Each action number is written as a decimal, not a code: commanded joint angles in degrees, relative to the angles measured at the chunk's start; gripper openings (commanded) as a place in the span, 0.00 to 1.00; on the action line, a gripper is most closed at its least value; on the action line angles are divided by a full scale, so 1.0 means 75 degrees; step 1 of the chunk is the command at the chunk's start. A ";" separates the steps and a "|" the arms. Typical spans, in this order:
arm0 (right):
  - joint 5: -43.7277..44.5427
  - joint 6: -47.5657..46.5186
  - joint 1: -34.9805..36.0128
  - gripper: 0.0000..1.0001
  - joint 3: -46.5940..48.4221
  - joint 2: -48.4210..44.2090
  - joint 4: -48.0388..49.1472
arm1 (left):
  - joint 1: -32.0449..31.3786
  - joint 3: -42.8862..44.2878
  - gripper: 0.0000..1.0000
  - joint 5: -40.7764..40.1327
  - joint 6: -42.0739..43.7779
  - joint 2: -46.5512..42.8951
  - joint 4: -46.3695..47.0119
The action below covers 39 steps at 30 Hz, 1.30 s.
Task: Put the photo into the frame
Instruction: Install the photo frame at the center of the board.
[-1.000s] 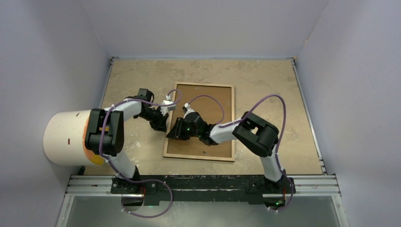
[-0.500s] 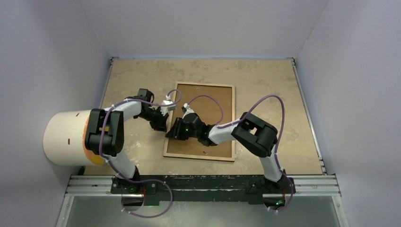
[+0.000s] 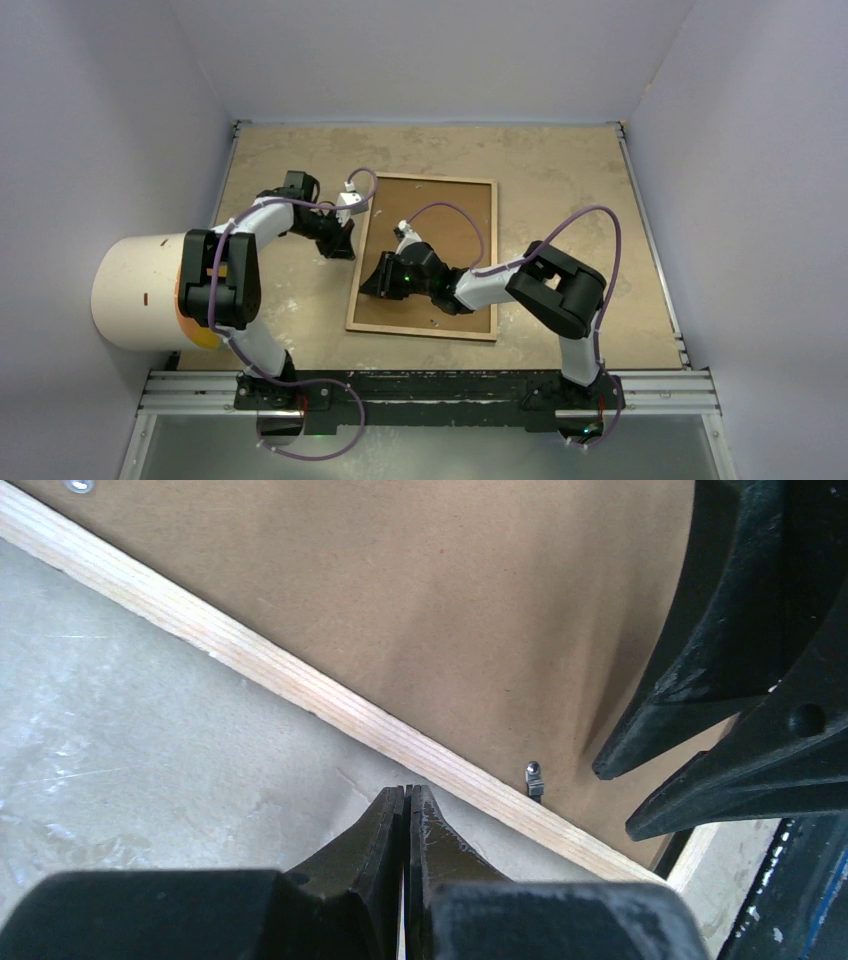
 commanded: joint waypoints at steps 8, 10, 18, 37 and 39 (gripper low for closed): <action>0.0044 -0.0035 -0.0025 0.33 0.0413 0.0452 0.0017 | -0.0019 -0.0292 0.00 0.0478 -0.0045 0.0249 0.0134; 0.0084 -0.0059 -0.0021 0.33 0.0487 0.0528 -0.0020 | -0.0036 -0.0333 0.00 0.0527 -0.0039 0.0281 0.0164; 0.0420 -0.0158 -0.0021 0.31 0.0756 0.0768 -0.0129 | -0.0090 -0.0416 0.00 0.0574 -0.0034 0.0413 0.0249; -0.0157 -0.0579 -0.0035 0.29 0.0715 0.0260 0.0200 | -0.0084 -0.0267 0.00 0.0442 0.0025 0.0283 0.0033; -0.0268 -0.0706 -0.0137 0.31 0.0515 -0.0147 0.0149 | -0.0031 -0.0068 0.00 0.0372 0.0014 0.0217 -0.0038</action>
